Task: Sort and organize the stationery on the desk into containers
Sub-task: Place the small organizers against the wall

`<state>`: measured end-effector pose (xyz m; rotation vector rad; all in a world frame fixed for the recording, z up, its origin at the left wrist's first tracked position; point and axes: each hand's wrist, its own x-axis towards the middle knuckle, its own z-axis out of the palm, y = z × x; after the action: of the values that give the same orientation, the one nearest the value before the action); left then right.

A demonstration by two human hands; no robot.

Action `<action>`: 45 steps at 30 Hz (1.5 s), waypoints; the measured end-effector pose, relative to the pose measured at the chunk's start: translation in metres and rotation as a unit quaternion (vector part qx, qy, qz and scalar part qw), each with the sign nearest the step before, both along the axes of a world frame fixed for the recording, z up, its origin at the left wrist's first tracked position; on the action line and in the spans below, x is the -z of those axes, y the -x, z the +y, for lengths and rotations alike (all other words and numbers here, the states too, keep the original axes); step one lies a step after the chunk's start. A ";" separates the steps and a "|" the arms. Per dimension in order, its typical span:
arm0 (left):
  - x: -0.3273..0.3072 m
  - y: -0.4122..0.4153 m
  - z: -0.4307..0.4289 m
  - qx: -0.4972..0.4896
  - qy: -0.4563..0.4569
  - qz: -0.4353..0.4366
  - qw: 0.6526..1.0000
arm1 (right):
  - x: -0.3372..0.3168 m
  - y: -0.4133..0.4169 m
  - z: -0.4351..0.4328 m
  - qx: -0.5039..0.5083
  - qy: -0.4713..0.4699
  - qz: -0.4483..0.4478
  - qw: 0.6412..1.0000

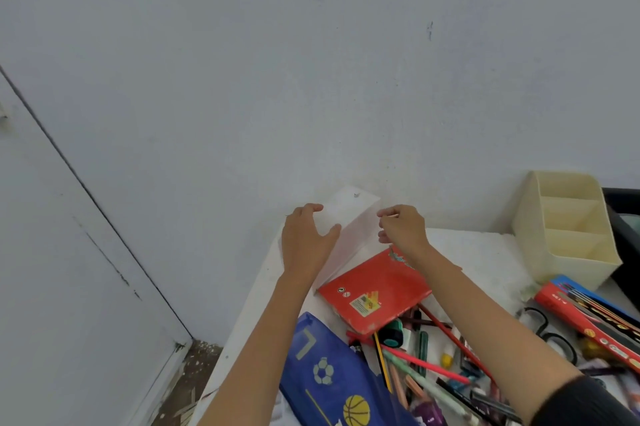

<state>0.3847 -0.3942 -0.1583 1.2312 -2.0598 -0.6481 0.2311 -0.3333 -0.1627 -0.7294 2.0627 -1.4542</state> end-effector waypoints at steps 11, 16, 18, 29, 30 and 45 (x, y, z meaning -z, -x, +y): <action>0.022 0.005 -0.027 0.012 0.001 -0.122 0.992 | 0.040 0.006 -0.025 -0.058 -0.007 -0.194 0.979; 0.005 -0.004 -0.029 -0.003 0.021 -0.025 0.999 | 0.031 0.002 -0.022 -0.084 0.062 -0.247 0.963; -0.010 -0.006 -0.028 0.005 0.000 0.027 1.000 | 0.023 -0.001 -0.018 -0.105 0.098 -0.276 0.950; -0.056 0.008 0.020 0.096 -0.262 0.316 0.907 | -0.036 0.002 0.035 -0.203 0.231 -0.291 0.906; -0.056 0.012 0.025 0.102 -0.277 0.317 0.902 | -0.038 0.004 0.040 -0.193 0.231 -0.284 0.910; -0.061 0.102 0.124 0.159 -0.103 0.203 0.961 | -0.051 0.047 0.119 0.086 0.257 0.036 0.962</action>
<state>0.2829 -0.2698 -0.0969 0.7897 -1.8817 -1.1854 0.1844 -0.2145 -0.1112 -0.8190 1.8453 -2.1318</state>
